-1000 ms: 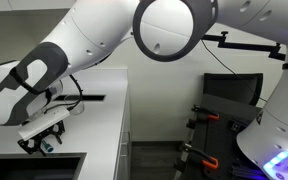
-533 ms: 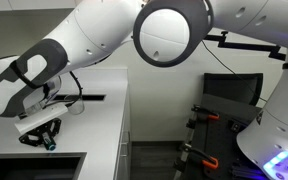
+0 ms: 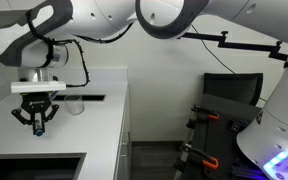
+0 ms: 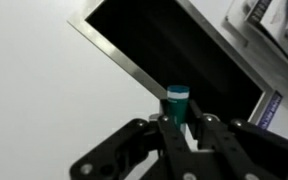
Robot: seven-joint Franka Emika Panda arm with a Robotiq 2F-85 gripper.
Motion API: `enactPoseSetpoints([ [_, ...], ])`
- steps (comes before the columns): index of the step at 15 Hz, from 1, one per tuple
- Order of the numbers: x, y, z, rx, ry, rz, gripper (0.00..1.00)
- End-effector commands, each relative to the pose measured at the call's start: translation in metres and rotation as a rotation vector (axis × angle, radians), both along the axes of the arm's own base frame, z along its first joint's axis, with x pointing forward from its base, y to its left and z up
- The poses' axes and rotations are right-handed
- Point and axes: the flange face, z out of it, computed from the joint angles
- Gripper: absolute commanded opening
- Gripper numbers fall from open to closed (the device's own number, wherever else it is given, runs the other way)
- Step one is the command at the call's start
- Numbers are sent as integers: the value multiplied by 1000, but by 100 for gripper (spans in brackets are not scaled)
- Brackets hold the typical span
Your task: Put the marker in the glass cup
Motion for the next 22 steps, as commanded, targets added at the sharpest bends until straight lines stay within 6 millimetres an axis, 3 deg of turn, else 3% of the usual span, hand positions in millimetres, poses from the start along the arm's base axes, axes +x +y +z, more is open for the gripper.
enactPoseSetpoints([
  [1, -6, -12, 17, 134, 93, -106, 5],
  [8, -10, -54, 18, 202, 213, -444, 5],
  [12, -17, -80, 23, 287, 190, -637, 5],
  [22, -68, -112, 36, 521, 62, -943, 5],
])
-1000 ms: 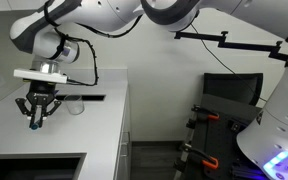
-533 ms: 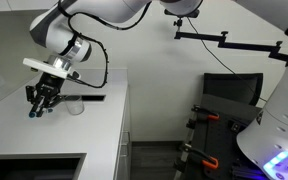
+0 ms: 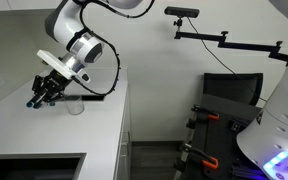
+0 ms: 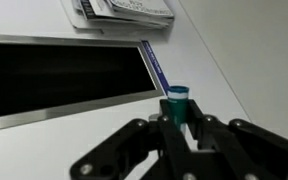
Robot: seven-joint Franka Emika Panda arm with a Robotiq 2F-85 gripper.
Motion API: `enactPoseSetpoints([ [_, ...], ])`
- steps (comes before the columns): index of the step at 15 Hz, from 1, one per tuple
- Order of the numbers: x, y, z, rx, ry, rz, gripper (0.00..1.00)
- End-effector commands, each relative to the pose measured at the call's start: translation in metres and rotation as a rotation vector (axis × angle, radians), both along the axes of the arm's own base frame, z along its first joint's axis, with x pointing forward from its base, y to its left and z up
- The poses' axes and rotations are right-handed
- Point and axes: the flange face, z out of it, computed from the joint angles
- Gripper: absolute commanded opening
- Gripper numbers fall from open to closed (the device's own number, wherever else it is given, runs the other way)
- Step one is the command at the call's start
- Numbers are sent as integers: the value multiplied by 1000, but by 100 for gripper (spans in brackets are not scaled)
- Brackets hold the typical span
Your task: Put the marker in the glass cup
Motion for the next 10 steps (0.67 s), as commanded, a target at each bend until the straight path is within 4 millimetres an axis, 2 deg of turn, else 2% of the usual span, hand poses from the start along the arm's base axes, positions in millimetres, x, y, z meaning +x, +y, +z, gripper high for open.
enactPoseSetpoints([
  [1, -26, -11, 14, 18, -14, -89, 5],
  [7, -50, -42, 21, 34, -13, -250, 5],
  [10, -60, -51, 17, 31, 5, -296, 5],
])
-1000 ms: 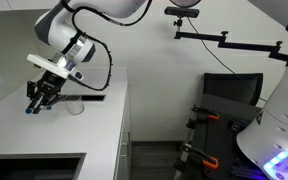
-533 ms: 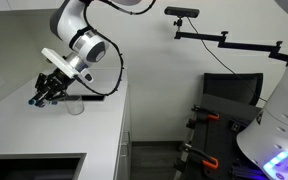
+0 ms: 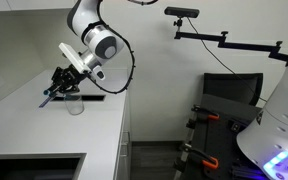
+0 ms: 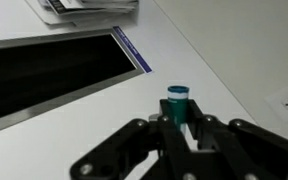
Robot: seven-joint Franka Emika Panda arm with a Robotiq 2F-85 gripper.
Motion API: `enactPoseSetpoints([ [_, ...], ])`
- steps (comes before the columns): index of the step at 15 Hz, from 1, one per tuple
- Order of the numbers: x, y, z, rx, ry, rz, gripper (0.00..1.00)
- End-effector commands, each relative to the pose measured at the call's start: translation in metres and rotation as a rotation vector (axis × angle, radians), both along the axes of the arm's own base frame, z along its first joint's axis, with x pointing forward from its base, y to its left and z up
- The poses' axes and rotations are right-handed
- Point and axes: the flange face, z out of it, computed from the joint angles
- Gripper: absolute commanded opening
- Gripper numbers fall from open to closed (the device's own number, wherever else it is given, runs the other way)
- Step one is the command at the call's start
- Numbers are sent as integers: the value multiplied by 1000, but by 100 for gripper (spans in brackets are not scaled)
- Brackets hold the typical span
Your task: Put the marker in the glass cup
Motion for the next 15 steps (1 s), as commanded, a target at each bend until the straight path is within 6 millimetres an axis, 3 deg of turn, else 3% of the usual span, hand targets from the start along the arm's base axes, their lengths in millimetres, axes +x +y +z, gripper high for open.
enactPoseSetpoints([
  [1, -15, -5, 2, -16, 17, -57, 5],
  [9, -11, -33, -21, -12, -62, -116, 5],
  [15, -1, -33, -36, 87, -93, -81, 5],
])
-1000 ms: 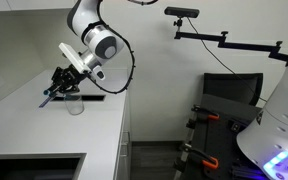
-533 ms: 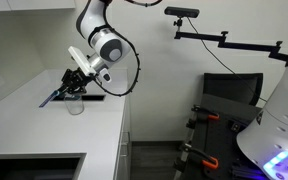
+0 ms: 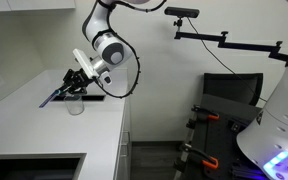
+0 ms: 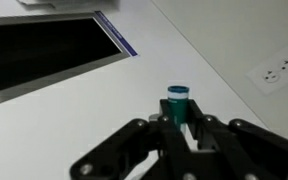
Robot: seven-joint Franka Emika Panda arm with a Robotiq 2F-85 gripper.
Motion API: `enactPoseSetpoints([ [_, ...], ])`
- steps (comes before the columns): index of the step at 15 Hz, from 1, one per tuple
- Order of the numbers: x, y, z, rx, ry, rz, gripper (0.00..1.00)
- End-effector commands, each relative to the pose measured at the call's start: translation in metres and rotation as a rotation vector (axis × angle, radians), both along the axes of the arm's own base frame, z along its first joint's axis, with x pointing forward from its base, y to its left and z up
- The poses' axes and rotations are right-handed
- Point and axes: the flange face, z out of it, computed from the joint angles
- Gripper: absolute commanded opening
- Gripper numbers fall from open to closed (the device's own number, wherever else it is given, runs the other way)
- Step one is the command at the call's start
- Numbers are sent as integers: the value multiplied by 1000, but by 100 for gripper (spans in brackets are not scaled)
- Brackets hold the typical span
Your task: Put the marker in the glass cup
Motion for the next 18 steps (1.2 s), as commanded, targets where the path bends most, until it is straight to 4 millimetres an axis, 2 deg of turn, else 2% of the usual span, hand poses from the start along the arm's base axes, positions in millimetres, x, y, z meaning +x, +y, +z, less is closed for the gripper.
enactPoseSetpoints([
  [1, 9, -1, -8, 65, -41, 5, 5],
  [10, 18, -14, -43, 163, -53, -42, 5],
  [11, 18, -16, -46, 165, -52, -55, 42],
  [15, 20, -20, -49, 170, -44, -80, 70],
  [18, 19, -18, -43, 132, -43, -79, 92],
])
